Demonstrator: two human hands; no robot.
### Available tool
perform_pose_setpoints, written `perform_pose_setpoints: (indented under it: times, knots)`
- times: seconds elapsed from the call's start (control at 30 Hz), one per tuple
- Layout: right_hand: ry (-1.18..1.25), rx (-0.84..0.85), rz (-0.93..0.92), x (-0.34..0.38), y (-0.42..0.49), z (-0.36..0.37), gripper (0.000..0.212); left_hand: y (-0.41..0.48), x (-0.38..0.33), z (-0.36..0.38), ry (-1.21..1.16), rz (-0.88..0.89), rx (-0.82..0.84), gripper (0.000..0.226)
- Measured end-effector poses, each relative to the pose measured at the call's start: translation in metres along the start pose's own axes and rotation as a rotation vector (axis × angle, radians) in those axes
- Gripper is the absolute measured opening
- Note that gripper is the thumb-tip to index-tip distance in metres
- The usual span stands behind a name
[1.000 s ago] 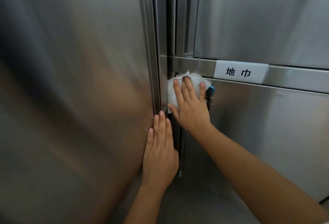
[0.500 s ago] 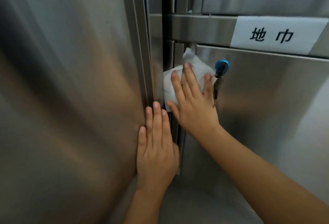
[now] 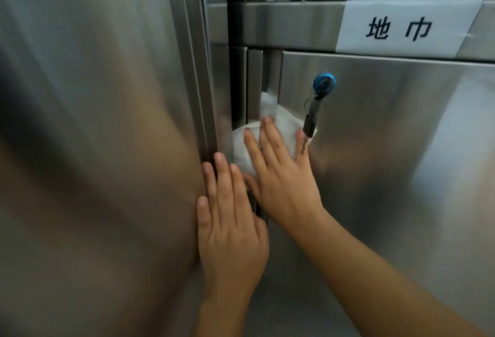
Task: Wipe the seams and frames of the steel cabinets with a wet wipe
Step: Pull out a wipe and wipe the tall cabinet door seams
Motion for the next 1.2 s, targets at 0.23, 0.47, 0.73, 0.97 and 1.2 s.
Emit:
perform_pose_setpoints:
  times: [0.23,0.47,0.73,0.97,1.2]
  knots:
    - [0.171,-0.038,0.093,0.000,0.016,-0.016,0.062,-0.003,0.006,-0.002,-0.100,0.053,-0.064,0.066]
    - [0.217,-0.095,0.109,-0.015,0.045,-0.025,0.061,-0.001,0.002,0.013,0.069,0.011,-0.165,0.066]
    - [0.270,-0.109,0.049,-0.017,0.048,-0.032,0.060,0.000,-0.004,0.004,-0.010,-0.093,-0.260,0.072]
    - [0.247,0.015,-0.020,0.001,0.005,-0.009,0.065,0.003,0.001,0.002,0.089,0.000,-0.200,0.070]
    - [0.132,0.209,-0.096,0.014,-0.021,0.003,0.072,0.003,-0.001,-0.005,-0.129,-0.037,-0.216,0.075]
Point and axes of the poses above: each hand's wrist, its own y-axis towards the middle knuckle, its own z-axis out of the palm, x = y × z, the point moved 3 cm from there along y, towards the middle knuckle, and after that the axes turned 2 degrees about -y, right-handed, at the moved point
